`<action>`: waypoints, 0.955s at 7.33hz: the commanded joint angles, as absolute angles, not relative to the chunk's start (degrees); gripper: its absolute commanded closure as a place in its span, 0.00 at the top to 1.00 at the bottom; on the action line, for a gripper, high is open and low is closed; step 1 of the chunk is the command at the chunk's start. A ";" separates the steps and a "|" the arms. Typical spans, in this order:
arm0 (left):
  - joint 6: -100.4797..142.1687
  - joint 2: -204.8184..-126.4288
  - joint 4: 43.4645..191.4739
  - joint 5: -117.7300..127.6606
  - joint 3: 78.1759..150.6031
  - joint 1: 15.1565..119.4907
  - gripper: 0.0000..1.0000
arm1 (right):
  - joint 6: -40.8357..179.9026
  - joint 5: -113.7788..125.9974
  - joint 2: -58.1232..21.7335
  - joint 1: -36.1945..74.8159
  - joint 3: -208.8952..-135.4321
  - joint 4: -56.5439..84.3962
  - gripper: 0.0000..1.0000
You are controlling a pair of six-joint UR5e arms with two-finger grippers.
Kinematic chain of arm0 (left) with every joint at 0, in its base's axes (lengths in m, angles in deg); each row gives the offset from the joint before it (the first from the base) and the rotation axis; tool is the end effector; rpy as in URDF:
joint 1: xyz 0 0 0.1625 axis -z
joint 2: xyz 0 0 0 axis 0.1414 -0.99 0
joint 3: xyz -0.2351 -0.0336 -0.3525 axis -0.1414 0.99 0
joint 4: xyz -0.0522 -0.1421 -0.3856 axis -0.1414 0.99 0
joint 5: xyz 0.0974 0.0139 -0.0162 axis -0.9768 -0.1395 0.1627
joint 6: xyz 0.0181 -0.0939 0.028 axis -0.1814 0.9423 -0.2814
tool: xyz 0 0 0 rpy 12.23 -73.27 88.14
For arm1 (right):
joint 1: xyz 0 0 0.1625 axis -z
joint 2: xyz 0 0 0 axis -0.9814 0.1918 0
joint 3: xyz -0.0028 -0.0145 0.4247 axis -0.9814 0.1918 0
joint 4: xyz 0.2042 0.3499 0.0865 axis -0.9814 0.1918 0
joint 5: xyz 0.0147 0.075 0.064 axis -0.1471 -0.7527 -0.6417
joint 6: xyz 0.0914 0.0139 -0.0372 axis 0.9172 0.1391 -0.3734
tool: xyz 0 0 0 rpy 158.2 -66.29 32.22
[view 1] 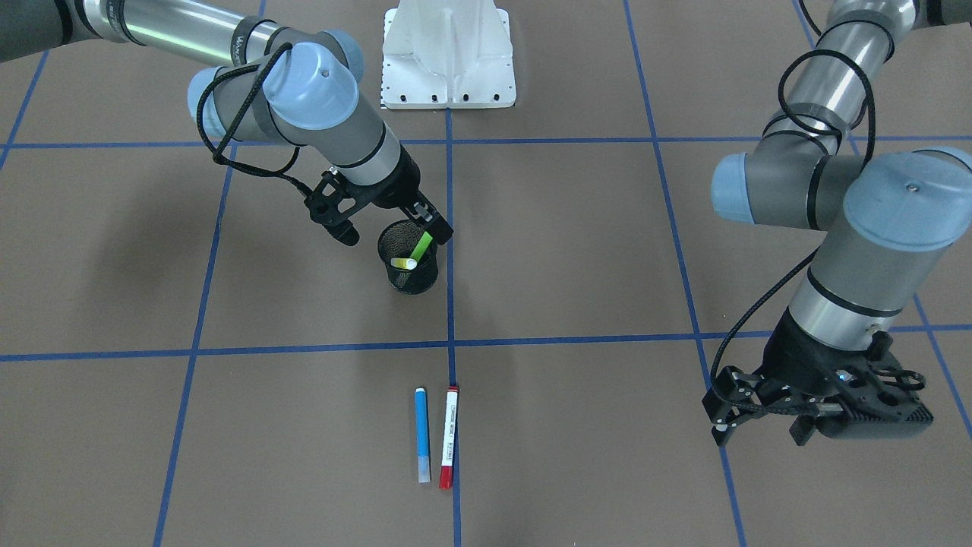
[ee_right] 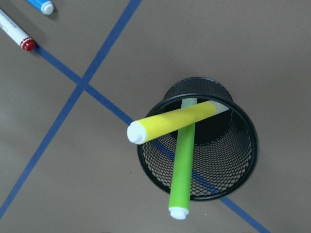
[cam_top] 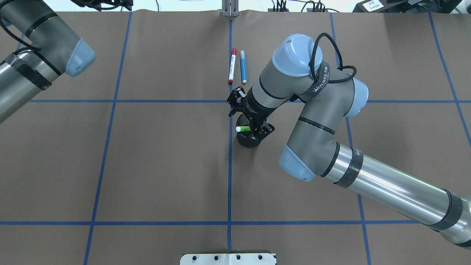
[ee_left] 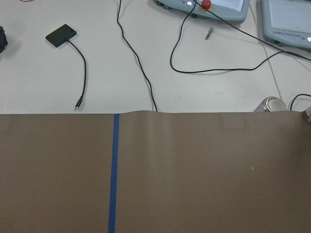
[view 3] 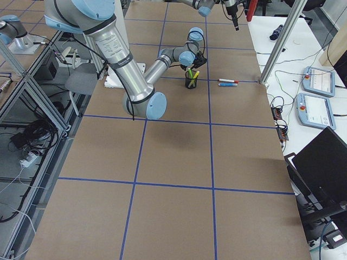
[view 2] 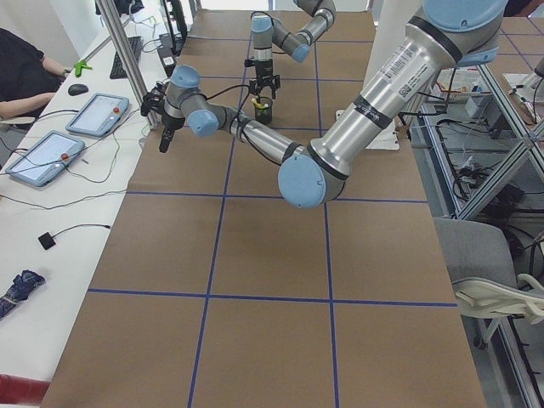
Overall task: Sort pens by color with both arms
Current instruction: 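Lower the right gripper into the cup and grasp the green marker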
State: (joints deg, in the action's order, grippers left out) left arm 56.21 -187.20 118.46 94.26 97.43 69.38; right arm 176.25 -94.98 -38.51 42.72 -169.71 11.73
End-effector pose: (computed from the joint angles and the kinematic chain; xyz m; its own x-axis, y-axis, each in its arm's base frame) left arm 0.2842 -0.7217 0.2933 0.6636 0.0371 -0.7472 0.3365 0.8772 0.3424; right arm -0.5158 -0.4738 0.1911 0.3119 0.7906 0.5269 -0.3385 0.6106 -0.7160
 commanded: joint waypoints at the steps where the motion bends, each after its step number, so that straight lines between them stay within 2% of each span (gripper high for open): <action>1: 56.21 -187.16 118.52 94.26 97.60 69.30 1.00 | 176.26 -94.88 -38.87 42.56 -168.47 11.71 0.81; 2: 56.21 -187.16 118.52 94.26 97.60 69.30 1.00 | 176.26 -94.88 -38.96 42.56 -168.38 11.71 0.77; 3: 56.21 -187.16 118.52 94.26 97.60 69.30 1.00 | 176.52 -94.88 -38.96 42.56 -168.20 11.71 0.66; 5: 56.56 -187.25 118.44 94.26 97.60 69.30 1.00 | 176.87 -94.88 -39.14 42.64 -168.03 11.71 0.55; 7: 56.56 -187.25 118.44 94.26 97.60 69.30 1.00 | 176.87 -94.97 -39.66 42.64 -167.24 10.75 0.56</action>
State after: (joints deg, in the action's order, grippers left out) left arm 56.54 -187.24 118.44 94.26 97.60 69.30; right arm 176.85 -94.94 -39.26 42.63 -167.75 11.45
